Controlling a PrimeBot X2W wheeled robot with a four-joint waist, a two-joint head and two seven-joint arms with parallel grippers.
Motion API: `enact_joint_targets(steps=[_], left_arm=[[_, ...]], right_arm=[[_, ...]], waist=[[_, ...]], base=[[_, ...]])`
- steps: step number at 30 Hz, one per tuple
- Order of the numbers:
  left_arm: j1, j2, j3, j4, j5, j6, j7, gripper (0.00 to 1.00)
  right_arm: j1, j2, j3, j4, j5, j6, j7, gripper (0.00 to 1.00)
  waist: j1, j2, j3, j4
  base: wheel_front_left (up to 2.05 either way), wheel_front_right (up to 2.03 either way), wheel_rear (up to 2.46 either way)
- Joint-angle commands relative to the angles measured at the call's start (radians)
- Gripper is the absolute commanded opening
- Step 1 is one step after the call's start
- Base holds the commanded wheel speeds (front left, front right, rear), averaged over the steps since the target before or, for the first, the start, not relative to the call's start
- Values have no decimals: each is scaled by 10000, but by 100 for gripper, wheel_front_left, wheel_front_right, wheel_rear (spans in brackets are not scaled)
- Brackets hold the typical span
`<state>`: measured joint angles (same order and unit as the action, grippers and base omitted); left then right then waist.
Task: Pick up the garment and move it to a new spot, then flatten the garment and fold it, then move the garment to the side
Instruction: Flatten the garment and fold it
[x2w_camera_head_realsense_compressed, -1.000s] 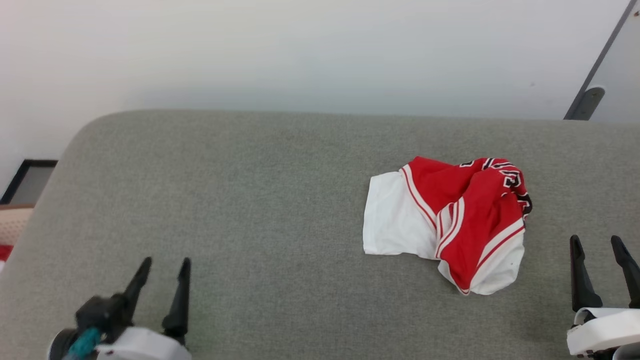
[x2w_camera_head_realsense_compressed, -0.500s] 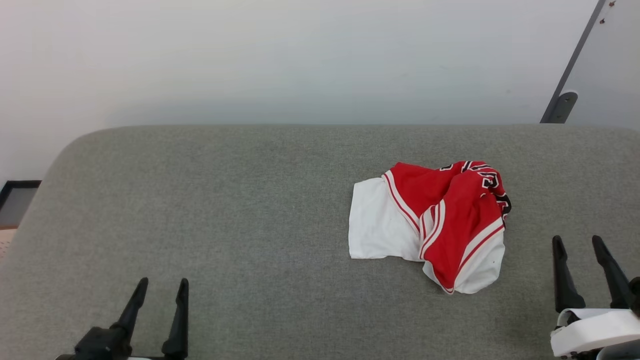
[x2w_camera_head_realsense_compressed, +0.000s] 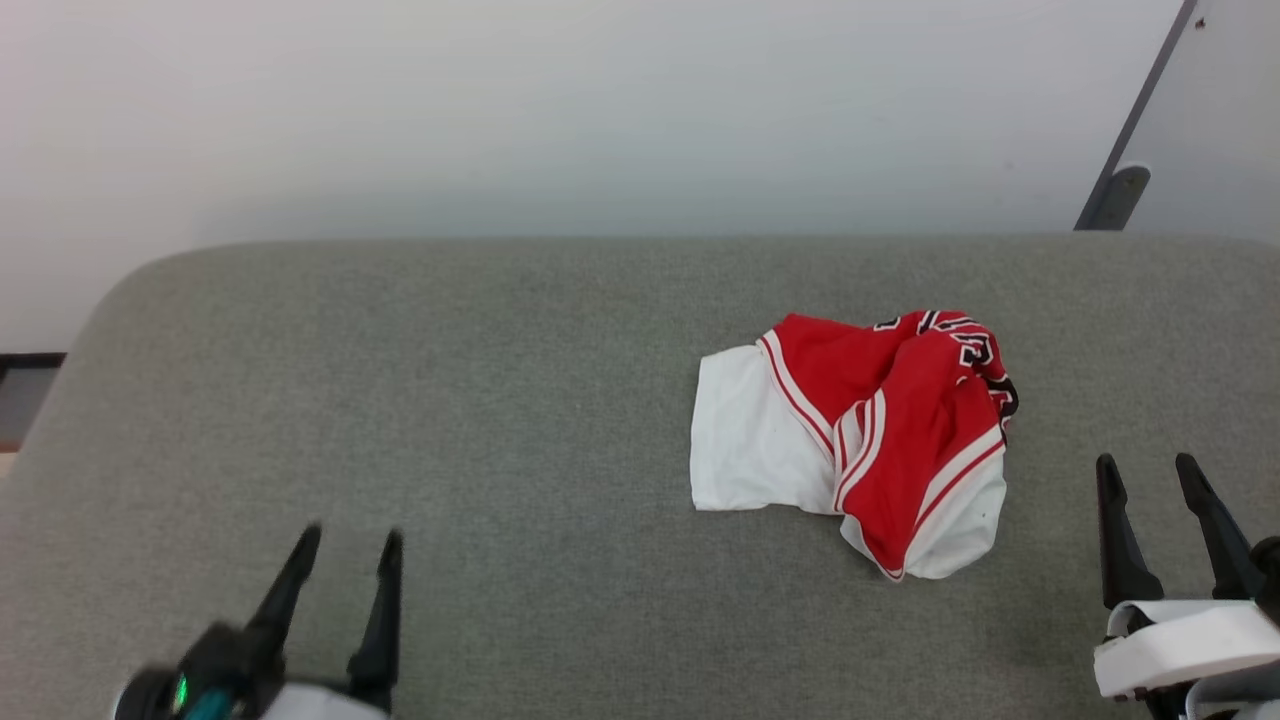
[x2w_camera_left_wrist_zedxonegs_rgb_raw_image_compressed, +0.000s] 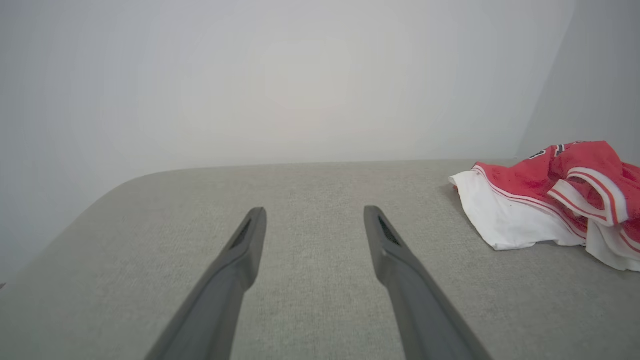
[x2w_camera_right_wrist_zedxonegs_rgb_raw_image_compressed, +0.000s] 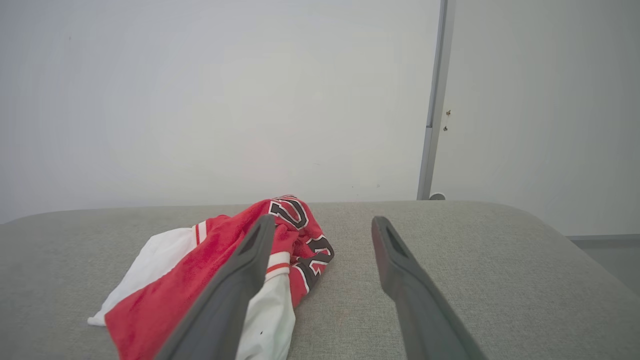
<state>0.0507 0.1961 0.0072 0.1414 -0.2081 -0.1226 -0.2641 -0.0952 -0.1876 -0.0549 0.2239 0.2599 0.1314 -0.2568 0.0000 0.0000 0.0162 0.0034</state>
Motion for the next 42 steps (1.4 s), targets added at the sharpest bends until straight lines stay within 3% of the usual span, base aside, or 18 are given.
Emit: enact_joint_targets(steps=[1,5,8,11,14,17,22,32,33,34,35,36,42], left_arm=[[-514,190,-235,12,174,-49,-2,100],[-1918,737,-1342,493,352,-83,69,100],[-3462,1146,-2559,1019,-183,-82,752,100],[-5028,1376,-3868,1711,-1400,-80,2352,100],[-6411,1661,-4991,2537,-2960,-68,4656,100],[-7474,1735,-5598,3322,-4307,-66,6800,100],[-8704,1664,-5926,4477,-5715,-70,9007,100],[-9646,1456,-6263,5756,-6954,-71,9829,100],[-9636,1501,-6401,5816,-6936,-71,9856,89],[-9618,1546,-6520,5884,-6902,-65,9778,50],[-9611,1578,-6601,5968,-6909,-65,9707,29],[-9588,1569,-6623,6065,-7035,-63,9660,0],[-9668,1792,-6746,6379,-7267,-57,9201,0]], right_arm=[[-165,27,46,-35,34,-14,-52,100],[-410,102,136,-16,88,-14,-63,100],[-663,198,185,21,130,-14,-70,100],[-931,317,248,82,203,-14,-84,100],[-1220,447,345,110,243,-14,-86,100],[-1496,597,459,67,271,-14,-88,100],[-1848,863,490,-16,367,-14,-91,100],[-2023,1181,405,4,523,-14,-93,100],[-2047,1202,403,-1,520,-14,-93,100],[-2064,1211,398,-5,517,-14,-93,100],[-2068,1222,381,-8,510,-14,-93,100],[-2068,1230,363,-3,494,-14,-93,100],[-1987,1190,344,18,365,-14,-93,100]], waist=[[0,0,233,-105],[0,0,569,-309],[0,0,893,-525],[0,0,1268,-832],[0,0,1642,-1220],[0,0,2032,-1684],[0,0,2635,-2449],[0,0,3387,-3280],[0,0,3410,-3300],[0,0,3430,-3313],[0,0,3440,-3315],[0,0,3438,-3302],[0,0,3254,-2965]], base=[[0,0,0],[0,0,0],[0,0,0],[0,0,0],[0,0,0],[0,0,0],[0,0,0],[0,0,0],[0,0,0],[0,0,0],[0,0,0],[0,0,0],[0,0,0]])
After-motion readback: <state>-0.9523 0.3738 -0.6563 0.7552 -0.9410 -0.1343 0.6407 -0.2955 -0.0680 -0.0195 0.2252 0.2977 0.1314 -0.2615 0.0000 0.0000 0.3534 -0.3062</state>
